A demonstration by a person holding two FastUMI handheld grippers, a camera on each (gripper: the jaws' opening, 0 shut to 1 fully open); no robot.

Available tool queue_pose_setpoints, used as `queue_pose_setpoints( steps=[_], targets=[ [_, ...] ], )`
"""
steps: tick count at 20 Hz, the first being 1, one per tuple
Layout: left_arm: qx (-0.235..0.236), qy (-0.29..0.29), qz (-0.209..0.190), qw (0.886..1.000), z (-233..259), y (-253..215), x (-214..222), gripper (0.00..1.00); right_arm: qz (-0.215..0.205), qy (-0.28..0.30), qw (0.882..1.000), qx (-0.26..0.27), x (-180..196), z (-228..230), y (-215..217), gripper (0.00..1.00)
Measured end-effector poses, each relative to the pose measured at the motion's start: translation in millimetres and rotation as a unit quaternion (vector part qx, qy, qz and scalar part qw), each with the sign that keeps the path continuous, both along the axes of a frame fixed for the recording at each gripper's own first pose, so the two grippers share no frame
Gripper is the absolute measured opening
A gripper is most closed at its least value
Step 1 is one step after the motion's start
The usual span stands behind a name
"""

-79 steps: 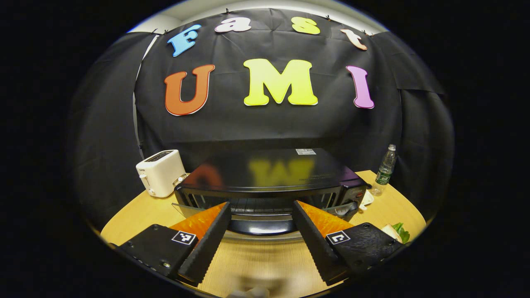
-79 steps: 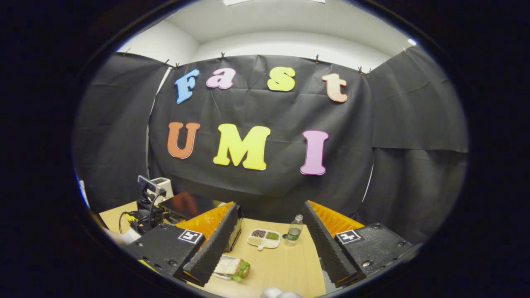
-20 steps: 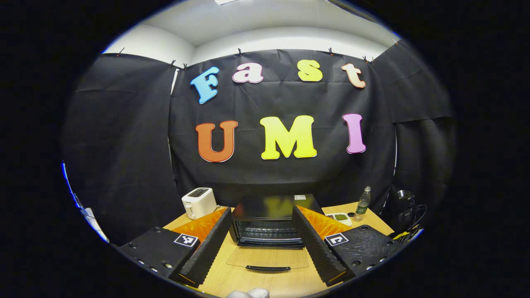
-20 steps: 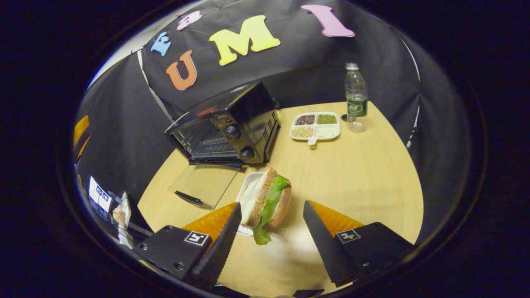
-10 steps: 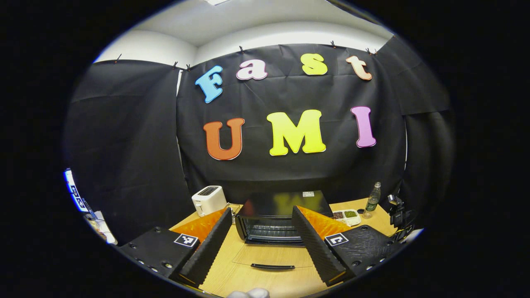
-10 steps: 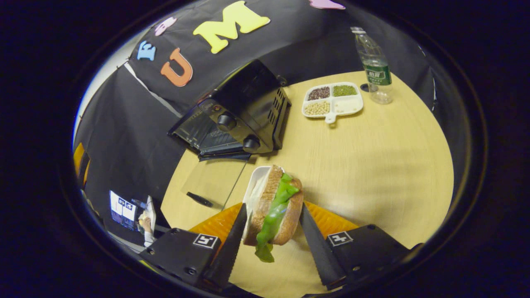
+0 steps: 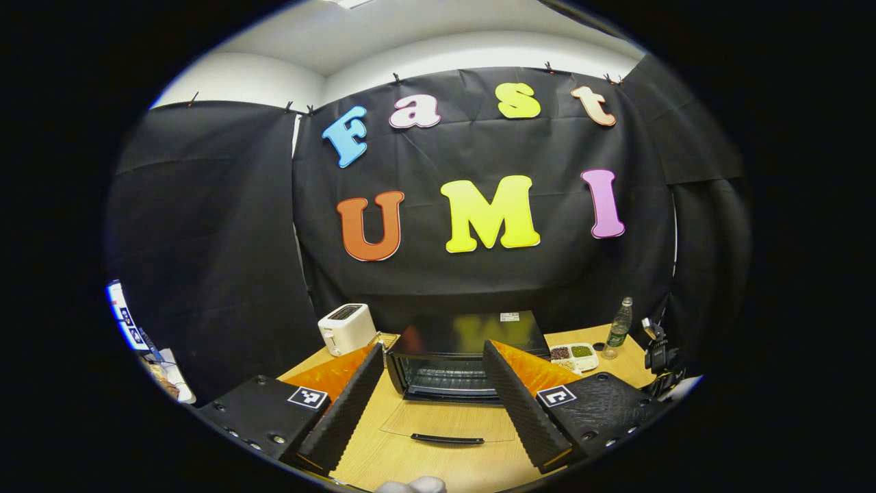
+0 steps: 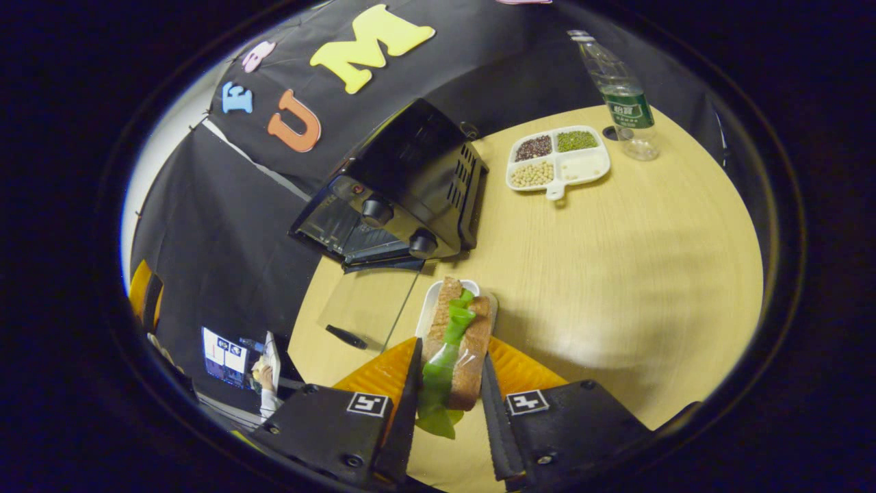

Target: Open the electric oven with the left hand, put the food in, and close the electric oven.

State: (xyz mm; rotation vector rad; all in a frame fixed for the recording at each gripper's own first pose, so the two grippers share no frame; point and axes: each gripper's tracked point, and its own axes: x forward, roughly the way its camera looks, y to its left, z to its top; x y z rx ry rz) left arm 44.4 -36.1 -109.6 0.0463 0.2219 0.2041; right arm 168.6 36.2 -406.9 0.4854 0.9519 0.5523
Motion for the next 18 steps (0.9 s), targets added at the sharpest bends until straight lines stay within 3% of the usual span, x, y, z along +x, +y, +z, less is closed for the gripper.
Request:
queue_pose_setpoints(
  steps=[6, 12, 18],
  targets=[
    [-0.01, -0.004, -0.02, 1.0, -6, 16, -3, 0.95, -0.027, -0.031, 0.999, -0.009, 5, 31, 8, 0.36],
    [-0.016, -0.005, -0.09, 0.996, -14, 32, -8, 0.95, -0.12, -0.071, 0.99, 0.023, 1, 83, 40, 0.35],
    [-0.027, 0.001, -0.136, 0.99, -28, 63, -17, 0.95, -0.21, -0.082, 0.969, 0.098, -6, 85, 109, 0.35]
  ],
)
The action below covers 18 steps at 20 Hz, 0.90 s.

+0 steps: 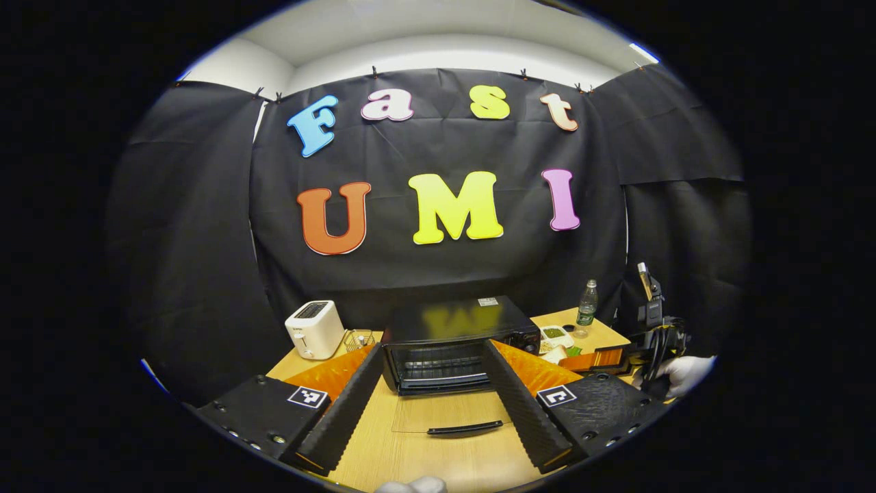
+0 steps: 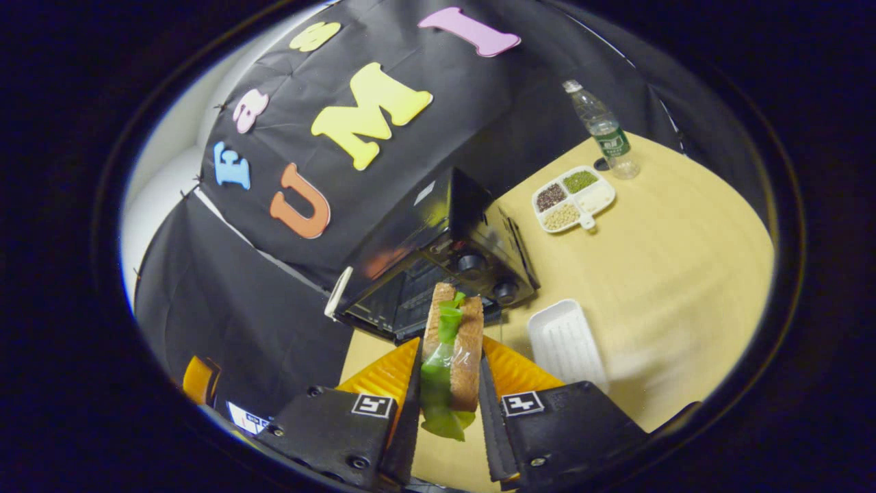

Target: Open the electric oven with the left hand, put the food in, and close the electric oven.

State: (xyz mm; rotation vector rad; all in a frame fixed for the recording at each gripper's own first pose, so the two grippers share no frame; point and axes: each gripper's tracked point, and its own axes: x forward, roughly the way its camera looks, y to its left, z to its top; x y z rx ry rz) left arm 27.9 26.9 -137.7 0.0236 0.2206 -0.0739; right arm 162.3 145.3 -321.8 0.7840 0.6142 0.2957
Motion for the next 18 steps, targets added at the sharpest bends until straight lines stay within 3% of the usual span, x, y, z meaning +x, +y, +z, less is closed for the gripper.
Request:
queue_pose_setpoints(
  steps=[8, 18],
  targets=[
    [-0.013, -0.027, -0.008, 1.0, 3, 23, -12, 0.95, -0.068, -0.01, 0.993, 0.093, 26, -29, 89, 0.35],
    [-0.007, -0.012, -0.009, 1.0, -20, 34, -17, 0.95, -0.13, -0.022, 0.981, 0.14, 129, -46, 145, 0.34]
  ],
)
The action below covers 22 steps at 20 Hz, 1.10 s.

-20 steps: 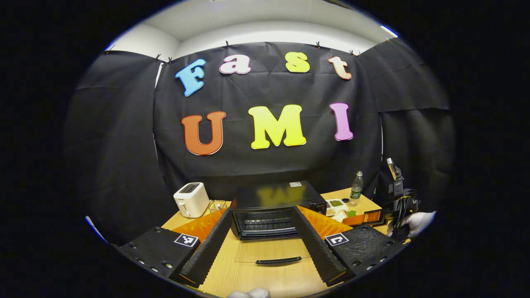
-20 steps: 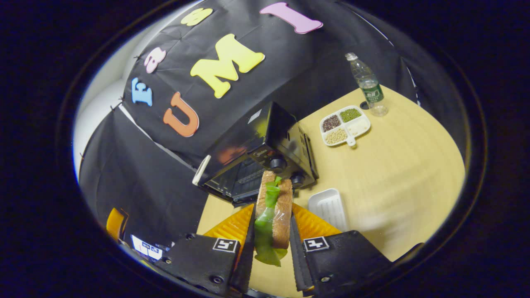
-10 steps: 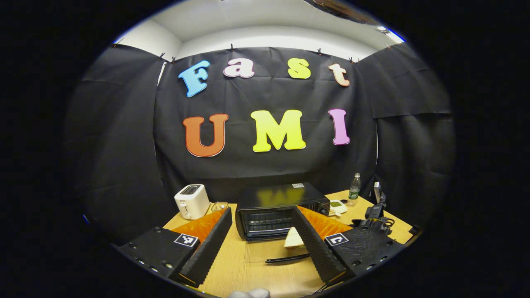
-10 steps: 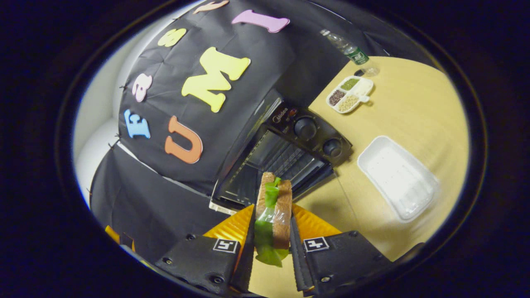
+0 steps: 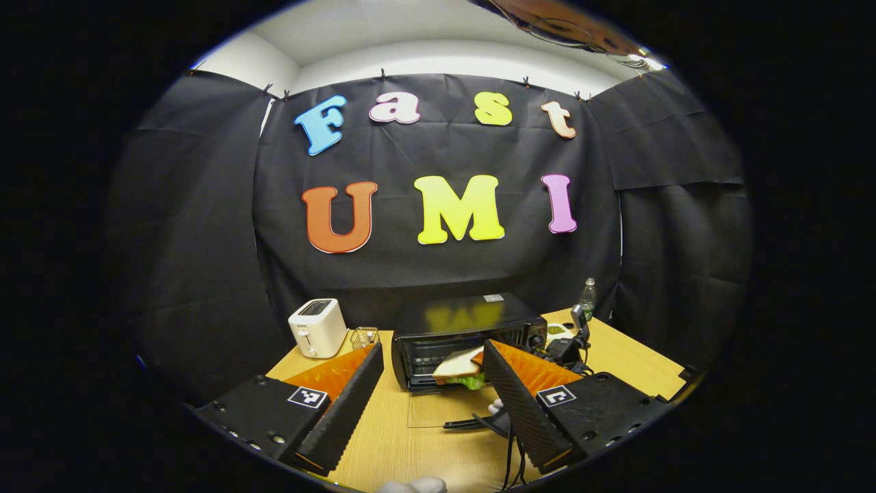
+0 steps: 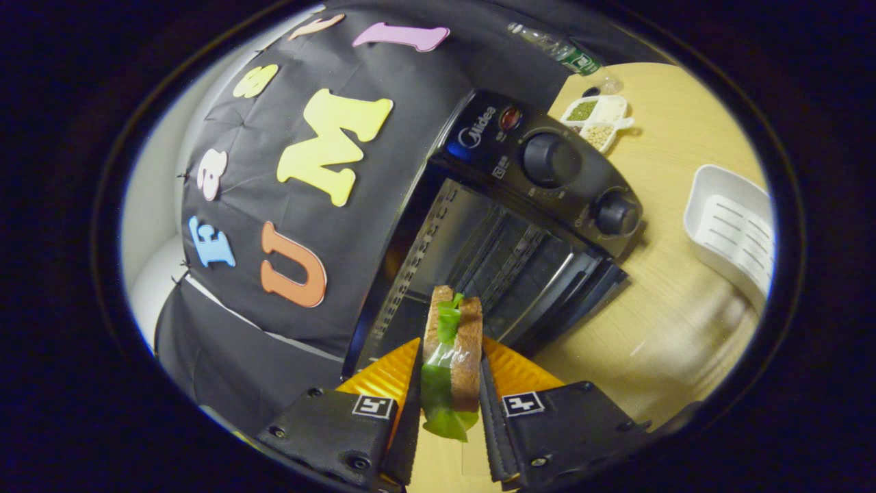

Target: Open the electric oven with the left hand, put the food in, and close the electric oven.

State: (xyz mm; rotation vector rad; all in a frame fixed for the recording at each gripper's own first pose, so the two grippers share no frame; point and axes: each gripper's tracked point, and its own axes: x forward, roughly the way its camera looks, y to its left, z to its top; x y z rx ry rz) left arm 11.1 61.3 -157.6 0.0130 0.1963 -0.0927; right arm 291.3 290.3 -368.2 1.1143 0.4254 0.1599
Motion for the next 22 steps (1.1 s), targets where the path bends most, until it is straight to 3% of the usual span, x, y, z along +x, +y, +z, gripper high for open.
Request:
queue_pose_setpoints(
  steps=[9, 10, 11, 12, 13, 14, 18, 19, 21, 22],
  targets=[
    [0.005, 0.022, 0.012, 1.0, -21, 17, 6, 0.95, -0.045, 0.001, 0.999, -0.002, 52, -20, 16, 0.34],
    [0.005, 0.024, 0.012, 1.0, -22, 18, 7, 0.95, -0.048, 0.003, 0.999, -0.011, 54, -22, 15, 0.44],
    [0.003, 0.026, 0.012, 1.0, -24, 20, 7, 0.95, -0.049, 0.008, 0.998, -0.026, 56, -27, 15, 0.34],
    [0.001, 0.026, 0.014, 1.0, -24, 21, 8, 0.95, -0.047, 0.007, 0.998, -0.035, 56, -27, 15, 0.37],
    [0.0, 0.026, 0.015, 1.0, -24, 22, 9, 0.95, -0.05, 0.009, 0.997, -0.054, 56, -28, 12, 0.48],
    [-0.001, 0.027, 0.017, 0.999, -24, 24, 10, 0.95, -0.049, 0.01, 0.996, -0.077, 57, -31, 9, 0.42],
    [-0.006, 0.027, 0.022, 0.999, -25, 27, 12, 0.95, -0.029, 0.011, 0.987, -0.16, 57, -32, 4, 0.5],
    [-0.006, 0.028, 0.023, 0.999, -25, 27, 13, 0.95, -0.03, 0.014, 0.982, -0.183, 56, -33, 0, 0.53],
    [-0.007, 0.025, 0.024, 0.999, -23, 25, 14, 0.95, -0.026, 0.015, 0.975, -0.222, 55, -36, -8, 0.7],
    [-0.007, 0.024, 0.024, 0.999, -23, 25, 15, 0.95, -0.027, 0.011, 0.971, -0.239, 53, -33, -12, 0.95]
  ],
)
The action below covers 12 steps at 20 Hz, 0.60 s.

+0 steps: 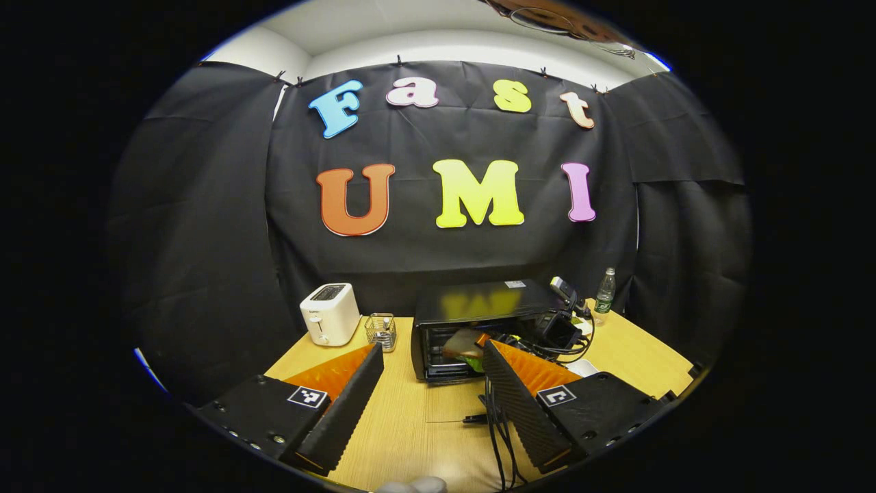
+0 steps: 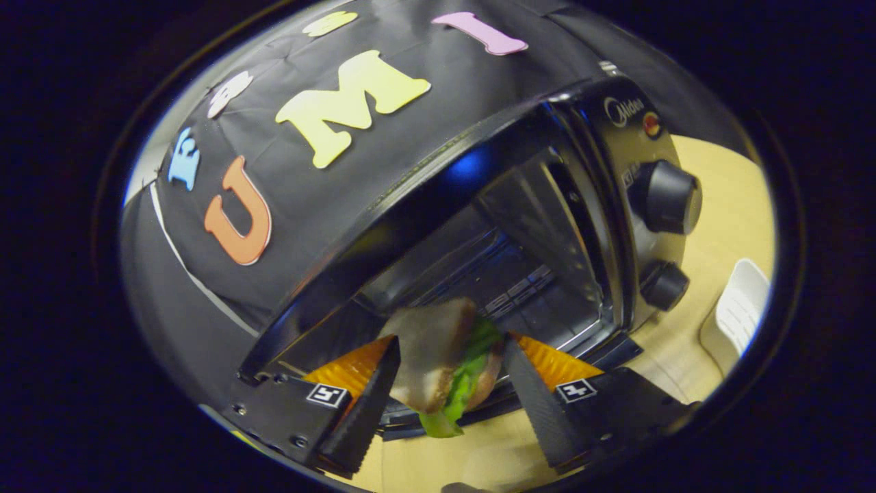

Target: Open the electric oven with the left hand, put the food in, and close the electric oven.

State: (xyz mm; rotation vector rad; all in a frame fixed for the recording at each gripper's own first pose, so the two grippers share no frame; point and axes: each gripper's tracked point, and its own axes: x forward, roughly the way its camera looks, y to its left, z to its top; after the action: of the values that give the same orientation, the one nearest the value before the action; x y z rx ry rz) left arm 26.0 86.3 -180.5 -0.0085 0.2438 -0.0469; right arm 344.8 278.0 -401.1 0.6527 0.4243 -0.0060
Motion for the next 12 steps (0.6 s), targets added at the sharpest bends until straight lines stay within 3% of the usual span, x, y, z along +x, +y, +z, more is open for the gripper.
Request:
queue_pose_setpoints(
  steps=[1, 3, 4, 5, 6, 12],
  targets=[
    [0.001, 0.001, 0.0, 1.0, -1, -1, 1, 0.95, 0.004, -0.006, 1.0, -0.015, -2, 4, -2, 0.84],
    [0.001, -0.001, 0.001, 1.0, 0, -2, 2, 0.95, 0.015, -0.014, 0.999, -0.045, -4, 11, -5, 0.85],
    [-0.001, -0.001, 0.001, 1.0, 1, -3, 2, 0.95, 0.022, -0.014, 0.998, -0.055, -6, 13, -6, 0.99],
    [-0.001, -0.003, 0.002, 1.0, 3, -4, 4, 0.95, 0.027, -0.013, 0.998, -0.061, -9, 16, -7, 0.98],
    [-0.002, -0.004, 0.002, 1.0, 3, -6, 4, 0.95, 0.034, -0.013, 0.997, -0.068, -13, 18, -9, 0.87],
    [-0.003, -0.018, 0.006, 1.0, 17, -9, 6, 0.95, 0.072, -0.015, 0.987, -0.141, -68, 55, -45, 0.9]
  ],
)
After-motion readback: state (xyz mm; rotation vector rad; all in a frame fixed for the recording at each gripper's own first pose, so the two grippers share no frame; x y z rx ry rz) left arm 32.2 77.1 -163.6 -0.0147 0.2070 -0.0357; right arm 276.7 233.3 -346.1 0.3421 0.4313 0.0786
